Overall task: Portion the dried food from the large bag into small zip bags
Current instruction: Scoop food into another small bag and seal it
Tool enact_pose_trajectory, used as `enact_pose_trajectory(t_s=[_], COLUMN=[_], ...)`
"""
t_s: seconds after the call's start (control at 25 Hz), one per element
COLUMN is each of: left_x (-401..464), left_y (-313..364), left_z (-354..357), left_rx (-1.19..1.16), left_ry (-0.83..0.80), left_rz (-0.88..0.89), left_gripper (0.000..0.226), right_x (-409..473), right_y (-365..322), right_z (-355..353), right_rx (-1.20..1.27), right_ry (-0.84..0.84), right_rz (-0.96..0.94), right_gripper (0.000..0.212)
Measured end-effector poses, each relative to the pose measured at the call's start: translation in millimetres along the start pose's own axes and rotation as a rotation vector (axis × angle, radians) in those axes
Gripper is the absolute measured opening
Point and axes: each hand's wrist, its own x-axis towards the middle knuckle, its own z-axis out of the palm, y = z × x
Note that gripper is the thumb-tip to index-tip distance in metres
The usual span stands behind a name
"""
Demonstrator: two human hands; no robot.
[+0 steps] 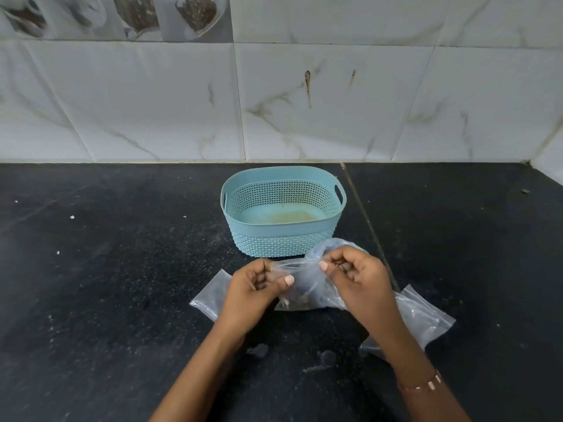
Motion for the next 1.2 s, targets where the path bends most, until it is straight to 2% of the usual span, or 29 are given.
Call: enact_pose_trajectory(t_s=[0.12, 0.4, 0.6, 0.68, 0.88, 1.04, 1.12, 1.2], left_x=[1, 1, 1, 1, -1, -1, -3, -3], left_y=[11, 21, 28, 30, 35, 37, 38, 39], left_z=[2, 9, 7, 6, 11, 13, 13, 14], left_rx=[-0.032, -0.05, -0.137, -0.137, -0.074, -0.082, -0.097, -0.103], left_ry=[0.0, -0.002, 0.02, 0.019, 0.042, 0.084, 0.086, 0.082], left_rz=[0.021, 0.051, -0.003, -0.018, -0.013, 0.004, 0.0, -0.006], left_gripper=[0.016, 0.007, 0.008, 0.002, 0.011, 0.009, 0.005, 0.002], right_x=[4, 3, 3, 3, 1, 2, 2, 1], right_y=[-5, -13, -14, -14, -16, -16, -16, -18], right_z=[2, 1, -2, 0, 8, 7, 5, 5], right_rx=[0.061, 0.08, 0.142, 0.119, 0.09, 0.118, 0.114, 0.096], right_ry=[-0.004, -0.005, -0.088, -0.107, -0.014, -0.016, -0.045, -0.044], right_rz=[-0.001, -0.09, -0.065, -0.093, -0.179, -0.117, -0.11, -0.132], right_gripper=[0.019, 0.022, 0.008, 0.014, 0.016, 0.03, 0.027, 0.015])
